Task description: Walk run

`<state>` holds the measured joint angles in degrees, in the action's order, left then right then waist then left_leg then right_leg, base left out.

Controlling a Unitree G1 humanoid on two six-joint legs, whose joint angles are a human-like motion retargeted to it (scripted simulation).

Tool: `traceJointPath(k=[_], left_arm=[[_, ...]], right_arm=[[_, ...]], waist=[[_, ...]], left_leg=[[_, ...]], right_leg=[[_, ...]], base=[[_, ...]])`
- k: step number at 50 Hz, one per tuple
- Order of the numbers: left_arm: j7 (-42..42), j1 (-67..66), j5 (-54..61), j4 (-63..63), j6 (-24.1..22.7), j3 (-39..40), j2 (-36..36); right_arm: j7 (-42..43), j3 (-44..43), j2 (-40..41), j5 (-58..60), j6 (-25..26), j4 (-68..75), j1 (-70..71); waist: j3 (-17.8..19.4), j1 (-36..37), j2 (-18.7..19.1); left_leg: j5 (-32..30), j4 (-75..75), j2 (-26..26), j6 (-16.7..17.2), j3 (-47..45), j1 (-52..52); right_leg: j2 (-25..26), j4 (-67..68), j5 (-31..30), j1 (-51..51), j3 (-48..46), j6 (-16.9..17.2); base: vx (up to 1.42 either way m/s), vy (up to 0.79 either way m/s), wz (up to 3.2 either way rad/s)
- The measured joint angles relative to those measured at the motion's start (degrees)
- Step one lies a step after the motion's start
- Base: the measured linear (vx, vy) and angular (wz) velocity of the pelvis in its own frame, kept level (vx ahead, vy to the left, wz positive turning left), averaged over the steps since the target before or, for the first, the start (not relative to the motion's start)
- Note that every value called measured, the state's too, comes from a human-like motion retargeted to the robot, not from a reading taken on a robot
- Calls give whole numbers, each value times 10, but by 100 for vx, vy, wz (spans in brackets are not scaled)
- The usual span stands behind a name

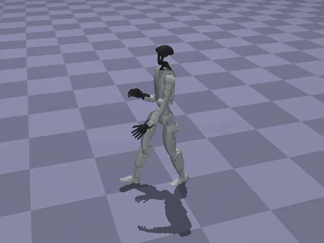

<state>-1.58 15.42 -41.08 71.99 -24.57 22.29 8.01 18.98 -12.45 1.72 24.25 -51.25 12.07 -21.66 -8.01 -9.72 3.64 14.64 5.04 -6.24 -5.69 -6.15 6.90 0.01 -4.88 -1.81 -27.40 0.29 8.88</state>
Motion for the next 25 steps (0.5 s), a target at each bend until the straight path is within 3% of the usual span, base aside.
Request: traceJointPath(k=[3, 5, 7, 8, 11, 13, 15, 17, 20, 25], left_arm=[[6, -31, -28, 43, 5, 3, -8], [11, -59, -64, 92, 23, 0, -12], [11, -96, -111, 145, 65, -4, -14], [10, -114, -136, 171, 91, -8, -17], [11, -159, -182, 236, 147, -33, -9], [14, -204, -215, 253, 170, -30, -7], [19, -257, -238, 250, 189, -22, -13], [22, -299, -241, 246, 191, 3, -20], [16, -355, -214, 253, 175, 43, -27], [-19, -417, -152, 254, 199, 98, -41]], right_arm=[[6, -6, 11, 5, 1, 2, -3], [7, -9, 17, 2, 1, 9, -12], [-1, -6, 20, -17, -1, 22, -20], [-11, -8, 17, -32, -1, 30, -18], [-36, -9, -1, -59, 1, 50, 7], [-37, -4, -8, -55, 0, 53, 20], [-32, -5, -7, -41, -3, 54, 35], [-25, -1, -13, -37, -5, 49, 53], [-14, 15, -22, -43, -12, 36, 71], [-23, 12, -43, -68, -21, 15, 102]], waist=[[-8, -17, 14], [-13, -47, 28], [-22, -44, 36], [-25, -39, 32], [-27, -42, 10], [-31, -30, -14], [-22, -35, -14], [-14, -8, -33], [-10, 51, -63], [1, 105, -57]], left_leg=[[-47, 25, 10, 50, 23, 11], [-122, 60, 20, 99, 66, 13], [-249, 119, 19, 167, 92, -2], [-313, 160, 5, 197, 87, -18], [-426, 335, -16, 207, 11, -103], [-439, 400, -18, 207, 14, -146], [-367, 470, 38, 172, 13, -195], [-305, 486, 82, 114, -49, -245], [-223, 433, 77, 56, -87, -319], [-203, 192, 69, -6, -90, -379]], right_leg=[[8, 46, -13, 4, -46, -85], [5, 65, -71, 13, -47, -87], [24, 93, -62, 27, 21, -109], [11, 113, -54, 25, 27, -111], [-43, 143, -20, 48, -3, -114], [-26, 126, -7, 85, 7, -142], [20, 106, 1, 124, 23, -169], [21, 96, 6, 152, 19, -174], [31, 78, 11, 187, 45, -185], [69, 68, 43, 243, 65, -199]], base=[[91, -28, 81], [102, -37, 126], [103, -34, 45], [112, -17, 26], [91, -3, 36], [82, -69, -40], [77, -74, -17], [67, -41, -91], [79, -32, -159], [77, -16, -75]])
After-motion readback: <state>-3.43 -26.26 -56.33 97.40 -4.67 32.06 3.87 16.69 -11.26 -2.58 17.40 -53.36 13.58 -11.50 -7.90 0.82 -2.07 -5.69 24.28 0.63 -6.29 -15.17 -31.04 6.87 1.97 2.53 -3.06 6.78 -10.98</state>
